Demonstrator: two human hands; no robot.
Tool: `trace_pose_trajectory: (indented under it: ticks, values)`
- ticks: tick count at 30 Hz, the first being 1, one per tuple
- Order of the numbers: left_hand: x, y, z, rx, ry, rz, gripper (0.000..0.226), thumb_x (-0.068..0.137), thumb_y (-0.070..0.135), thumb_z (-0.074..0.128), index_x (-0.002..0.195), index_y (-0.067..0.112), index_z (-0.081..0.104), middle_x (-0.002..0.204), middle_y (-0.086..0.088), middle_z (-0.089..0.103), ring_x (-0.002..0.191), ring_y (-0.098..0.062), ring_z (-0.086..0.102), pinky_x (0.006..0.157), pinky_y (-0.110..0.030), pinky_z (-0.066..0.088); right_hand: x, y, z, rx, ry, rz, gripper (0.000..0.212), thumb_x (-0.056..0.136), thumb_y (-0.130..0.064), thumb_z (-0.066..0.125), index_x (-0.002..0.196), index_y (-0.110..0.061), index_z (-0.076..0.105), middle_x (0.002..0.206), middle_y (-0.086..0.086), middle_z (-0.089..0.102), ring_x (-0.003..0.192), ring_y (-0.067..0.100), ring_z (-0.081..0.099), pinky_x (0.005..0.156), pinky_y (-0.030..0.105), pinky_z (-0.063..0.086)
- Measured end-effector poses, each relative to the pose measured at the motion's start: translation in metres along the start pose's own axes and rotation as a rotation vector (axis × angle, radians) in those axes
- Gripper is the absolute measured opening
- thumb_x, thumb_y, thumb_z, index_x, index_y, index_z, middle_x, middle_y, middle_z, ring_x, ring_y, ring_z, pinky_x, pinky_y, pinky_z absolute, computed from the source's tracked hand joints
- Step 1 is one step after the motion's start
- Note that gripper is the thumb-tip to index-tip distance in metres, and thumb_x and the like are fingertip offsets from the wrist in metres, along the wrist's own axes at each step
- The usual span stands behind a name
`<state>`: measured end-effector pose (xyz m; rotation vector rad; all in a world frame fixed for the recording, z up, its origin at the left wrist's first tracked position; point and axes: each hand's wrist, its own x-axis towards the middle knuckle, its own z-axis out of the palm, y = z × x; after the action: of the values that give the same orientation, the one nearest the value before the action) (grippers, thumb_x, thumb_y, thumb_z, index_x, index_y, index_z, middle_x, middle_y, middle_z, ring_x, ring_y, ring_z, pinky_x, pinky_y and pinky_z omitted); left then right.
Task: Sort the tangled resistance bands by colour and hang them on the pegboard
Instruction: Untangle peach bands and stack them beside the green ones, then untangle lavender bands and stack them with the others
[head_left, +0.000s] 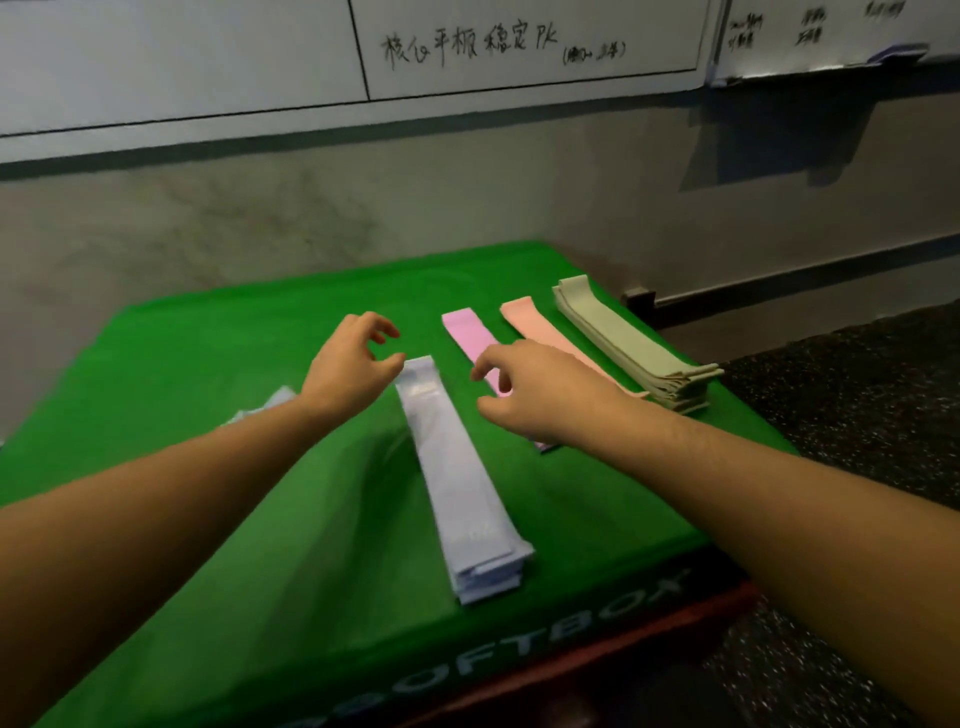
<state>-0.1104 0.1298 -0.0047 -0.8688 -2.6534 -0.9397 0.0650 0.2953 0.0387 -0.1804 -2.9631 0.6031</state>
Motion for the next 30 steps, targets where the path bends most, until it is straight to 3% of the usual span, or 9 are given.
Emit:
trace_pose_trajectory:
  ticks: [5,8,12,17,20,24,27,30]
  values:
    - [-0.078,-0.057,-0.052,0.074,-0.02,-0.06,0.025,0.088,0.024,0.071,0.112,0.019,0.062,0.109,0.0,0.059,0.095,-0.018,0.058,0.085,-0.035,0.049,0.0,-0.055,0.033,0.025,-0.075,-0.093,0.033,0.091,-0.032,0.059,0.124,-0.029,0.062,0.11,-0.007,0.062,0.099,0.014,0.058,0.084,0.028,0.044]
    - [-0.115,-0.094,-0.074,0.144,0.013,-0.119,0.026,0.088,0.026,0.069,0.113,0.023,0.062,0.117,0.0,0.063,0.107,-0.02,0.058,0.093,-0.04,0.047,0.006,-0.08,0.057,0.058,-0.109,-0.128,0.032,0.09,-0.031,0.061,0.121,-0.028,0.065,0.11,-0.002,0.068,0.093,0.015,0.061,0.077,0.026,0.044]
    - [-0.147,-0.137,-0.092,0.331,0.03,-0.202,0.035,0.087,0.037,0.067,0.12,0.028,0.058,0.129,0.001,0.059,0.123,-0.021,0.052,0.104,-0.045,0.036,0.019,-0.106,0.089,0.095,-0.163,-0.165,0.031,0.091,-0.031,0.061,0.121,-0.027,0.065,0.11,-0.002,0.068,0.082,0.013,0.056,0.071,0.025,0.04]
    - [-0.17,-0.174,-0.096,0.433,0.047,-0.257,0.038,0.092,0.05,0.056,0.126,0.033,0.055,0.134,0.007,0.057,0.128,-0.015,0.048,0.114,-0.045,0.023,0.041,-0.132,0.118,0.122,-0.165,-0.208,0.029,0.092,-0.029,0.06,0.12,-0.027,0.065,0.111,-0.003,0.062,0.091,0.012,0.059,0.078,0.029,0.046]
    - [-0.174,-0.18,-0.092,0.356,0.128,-0.266,0.031,0.091,0.045,0.059,0.119,0.032,0.058,0.127,0.007,0.063,0.12,-0.017,0.055,0.107,-0.042,0.03,0.058,-0.142,0.134,0.086,-0.164,-0.263,0.028,0.092,-0.027,0.06,0.12,-0.027,0.065,0.118,-0.003,0.061,0.098,0.01,0.056,0.092,0.033,0.049]
    - [-0.178,-0.178,-0.091,0.285,0.207,-0.17,0.022,0.089,0.029,0.066,0.11,0.029,0.062,0.11,0.006,0.069,0.103,-0.02,0.062,0.092,-0.036,0.037,0.08,-0.153,0.154,0.083,-0.13,-0.355,0.036,0.089,-0.021,0.06,0.125,-0.026,0.061,0.132,-0.003,0.058,0.122,0.014,0.051,0.11,0.036,0.039]
    - [-0.18,-0.177,-0.092,0.237,0.253,-0.105,0.025,0.087,0.026,0.069,0.111,0.028,0.062,0.105,0.006,0.07,0.097,-0.019,0.063,0.087,-0.036,0.04,0.094,-0.16,0.166,0.091,-0.117,-0.412,0.052,0.085,-0.021,0.062,0.136,-0.026,0.053,0.142,-0.004,0.052,0.13,0.014,0.045,0.114,0.036,0.035]
    - [-0.183,-0.174,-0.093,0.156,0.258,-0.045,0.03,0.085,0.022,0.072,0.113,0.027,0.061,0.102,0.007,0.068,0.087,-0.018,0.063,0.081,-0.034,0.044,0.102,-0.166,0.177,0.125,-0.187,-0.504,0.067,0.081,-0.033,0.067,0.144,-0.028,0.044,0.147,-0.002,0.05,0.133,0.016,0.045,0.114,0.039,0.035]
